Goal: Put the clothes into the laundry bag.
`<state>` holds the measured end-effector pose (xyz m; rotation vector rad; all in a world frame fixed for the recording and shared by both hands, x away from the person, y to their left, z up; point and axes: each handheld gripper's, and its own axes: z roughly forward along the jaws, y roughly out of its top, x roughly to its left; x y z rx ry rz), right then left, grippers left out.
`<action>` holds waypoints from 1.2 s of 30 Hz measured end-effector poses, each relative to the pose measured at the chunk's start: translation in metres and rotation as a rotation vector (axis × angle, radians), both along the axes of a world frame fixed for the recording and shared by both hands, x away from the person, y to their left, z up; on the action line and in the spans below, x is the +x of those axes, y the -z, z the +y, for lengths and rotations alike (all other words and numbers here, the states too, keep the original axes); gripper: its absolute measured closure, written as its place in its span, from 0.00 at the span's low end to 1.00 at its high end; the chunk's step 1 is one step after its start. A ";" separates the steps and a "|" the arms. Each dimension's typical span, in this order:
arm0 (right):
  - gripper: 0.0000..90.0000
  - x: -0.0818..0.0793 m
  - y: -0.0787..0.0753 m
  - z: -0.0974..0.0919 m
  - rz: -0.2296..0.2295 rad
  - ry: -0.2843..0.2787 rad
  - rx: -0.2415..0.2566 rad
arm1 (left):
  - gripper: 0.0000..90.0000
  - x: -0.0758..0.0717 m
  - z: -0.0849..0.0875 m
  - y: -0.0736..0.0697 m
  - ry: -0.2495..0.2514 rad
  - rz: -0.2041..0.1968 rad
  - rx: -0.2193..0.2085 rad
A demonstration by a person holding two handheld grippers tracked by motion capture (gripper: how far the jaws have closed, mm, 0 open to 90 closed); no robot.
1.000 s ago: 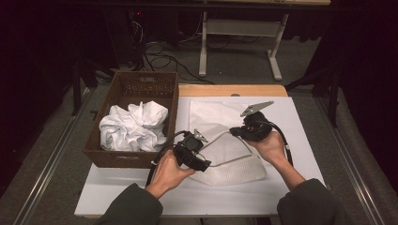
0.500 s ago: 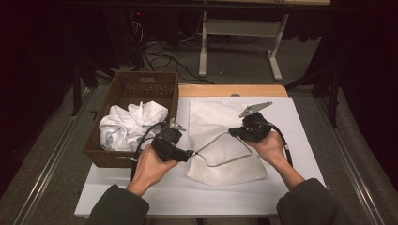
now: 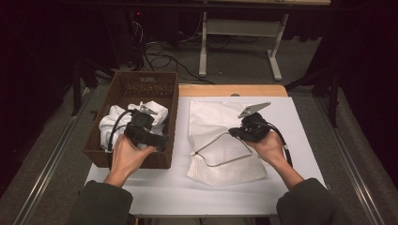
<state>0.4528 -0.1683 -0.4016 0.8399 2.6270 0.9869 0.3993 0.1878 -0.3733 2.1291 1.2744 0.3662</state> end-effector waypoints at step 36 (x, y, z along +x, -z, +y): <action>1.00 -0.001 0.003 0.000 0.016 0.002 -0.032 | 0.00 0.089 0.066 0.040 -0.327 0.233 0.090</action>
